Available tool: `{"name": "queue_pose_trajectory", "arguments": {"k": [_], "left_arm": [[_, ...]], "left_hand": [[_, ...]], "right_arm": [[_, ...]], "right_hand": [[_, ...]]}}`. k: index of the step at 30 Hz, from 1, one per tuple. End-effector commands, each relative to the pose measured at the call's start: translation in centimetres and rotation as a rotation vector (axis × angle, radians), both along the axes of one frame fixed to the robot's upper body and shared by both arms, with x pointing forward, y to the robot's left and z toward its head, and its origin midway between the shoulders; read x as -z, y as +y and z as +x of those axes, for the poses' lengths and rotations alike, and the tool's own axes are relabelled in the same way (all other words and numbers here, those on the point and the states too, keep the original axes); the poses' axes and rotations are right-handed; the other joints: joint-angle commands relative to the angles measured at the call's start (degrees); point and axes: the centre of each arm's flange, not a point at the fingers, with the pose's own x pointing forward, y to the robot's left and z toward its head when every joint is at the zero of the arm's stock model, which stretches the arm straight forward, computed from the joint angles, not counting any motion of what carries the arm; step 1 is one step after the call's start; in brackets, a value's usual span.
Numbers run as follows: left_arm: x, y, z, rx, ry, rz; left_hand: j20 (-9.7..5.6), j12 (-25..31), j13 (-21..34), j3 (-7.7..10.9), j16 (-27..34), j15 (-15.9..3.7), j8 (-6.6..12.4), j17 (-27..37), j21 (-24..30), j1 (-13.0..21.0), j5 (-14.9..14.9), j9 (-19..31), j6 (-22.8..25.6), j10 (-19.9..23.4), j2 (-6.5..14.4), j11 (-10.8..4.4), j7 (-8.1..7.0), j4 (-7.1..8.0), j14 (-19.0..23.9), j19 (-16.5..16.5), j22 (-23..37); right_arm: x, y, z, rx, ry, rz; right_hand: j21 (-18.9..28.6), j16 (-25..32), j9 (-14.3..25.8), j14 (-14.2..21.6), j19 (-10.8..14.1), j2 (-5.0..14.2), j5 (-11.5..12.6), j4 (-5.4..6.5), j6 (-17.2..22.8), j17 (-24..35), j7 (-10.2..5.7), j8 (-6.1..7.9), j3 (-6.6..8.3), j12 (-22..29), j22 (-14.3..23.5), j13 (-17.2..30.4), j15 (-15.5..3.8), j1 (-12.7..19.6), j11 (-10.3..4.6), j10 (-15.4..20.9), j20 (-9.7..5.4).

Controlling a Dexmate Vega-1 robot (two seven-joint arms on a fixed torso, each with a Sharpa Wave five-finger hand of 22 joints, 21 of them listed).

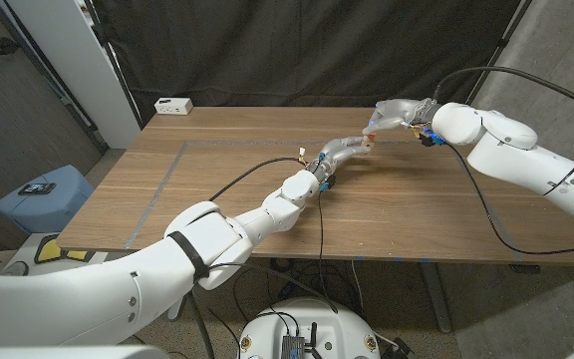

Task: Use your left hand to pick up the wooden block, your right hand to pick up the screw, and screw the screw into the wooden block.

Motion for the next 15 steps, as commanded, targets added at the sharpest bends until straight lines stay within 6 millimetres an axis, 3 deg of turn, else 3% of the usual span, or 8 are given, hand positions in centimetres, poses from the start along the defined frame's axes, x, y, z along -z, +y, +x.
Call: {"name": "queue_pose_trajectory", "arguments": {"k": [1, 15], "left_arm": [[-0.07, 0.16, 0.06, 0.0, 0.0, -0.002], [0.01, 0.21, 0.0, 0.0, -0.004, -0.003]], "left_hand": [[-0.08, 0.3, 0.3, 0.22, 0.2, -3.73, 0.31, 0.1, 0.5, 0.2, 0.3, 0.2, 0.6, 0.2, 0.2, -0.06, -0.13, 0.11, 0.2, 0.2, 0.2], [0.14, 0.2, 0.2, 0.05, 0.2, -3.22, -0.09, 0.1, 0.6, -0.4, 0.3, 0.2, -0.4, -0.1, 0.4, -0.02, 0.26, 0.48, 0.1, 0.2, 0.2]], "right_arm": [[0.04, 0.12, -0.13, -0.006, 0.015, -0.032], [0.32, 0.06, 0.04, 0.015, 0.003, -0.043]], "right_hand": [[0.0, -0.1, -0.6, -0.8, -0.6, -0.15, 0.0, -1.15, -0.2, 0.1, -1.27, -0.76, 0.73, -0.1, 0.2, 0.3, 0.25, 1.7, -0.17, -1.1, 0.1], [0.1, 0.0, -1.9, -0.9, -0.4, -0.1, -0.1, -2.66, 0.4, 0.1, -2.67, -1.31, 2.86, 0.2, 0.2, 0.3, -0.66, 6.3, -2.02, -1.7, -0.04]]}}
